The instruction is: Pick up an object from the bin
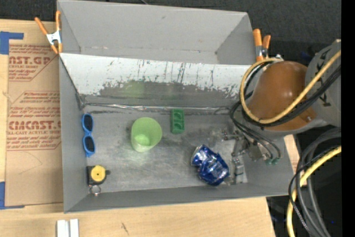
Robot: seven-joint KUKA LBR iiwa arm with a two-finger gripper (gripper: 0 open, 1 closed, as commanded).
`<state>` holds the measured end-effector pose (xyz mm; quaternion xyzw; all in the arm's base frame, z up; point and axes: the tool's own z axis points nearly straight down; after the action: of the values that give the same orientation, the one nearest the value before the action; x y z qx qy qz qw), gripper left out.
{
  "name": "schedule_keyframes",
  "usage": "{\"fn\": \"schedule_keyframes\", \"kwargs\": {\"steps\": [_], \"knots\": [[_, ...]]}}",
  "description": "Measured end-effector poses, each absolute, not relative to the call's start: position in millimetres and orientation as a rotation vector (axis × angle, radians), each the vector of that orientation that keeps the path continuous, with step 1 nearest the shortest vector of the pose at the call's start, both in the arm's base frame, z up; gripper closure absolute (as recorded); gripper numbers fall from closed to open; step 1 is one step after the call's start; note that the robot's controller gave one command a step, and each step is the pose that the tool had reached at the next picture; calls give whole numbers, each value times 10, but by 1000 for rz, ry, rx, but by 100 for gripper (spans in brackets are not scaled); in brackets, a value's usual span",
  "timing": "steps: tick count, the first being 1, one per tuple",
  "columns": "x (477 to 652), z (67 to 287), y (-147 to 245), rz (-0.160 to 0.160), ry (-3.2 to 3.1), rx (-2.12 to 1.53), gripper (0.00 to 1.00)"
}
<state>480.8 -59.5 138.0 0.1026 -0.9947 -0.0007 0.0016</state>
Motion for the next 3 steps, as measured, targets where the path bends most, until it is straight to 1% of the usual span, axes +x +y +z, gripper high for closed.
{"fn": "schedule_keyframes", "kwargs": {"steps": [1, 2, 3], "knots": [[4919, 670, -84, -6, -3136, 161, 0], [5102, 697, -906, 5, -3116, 409, 0], [5101, 696, -874, 0, -3115, 414, 100]]}}
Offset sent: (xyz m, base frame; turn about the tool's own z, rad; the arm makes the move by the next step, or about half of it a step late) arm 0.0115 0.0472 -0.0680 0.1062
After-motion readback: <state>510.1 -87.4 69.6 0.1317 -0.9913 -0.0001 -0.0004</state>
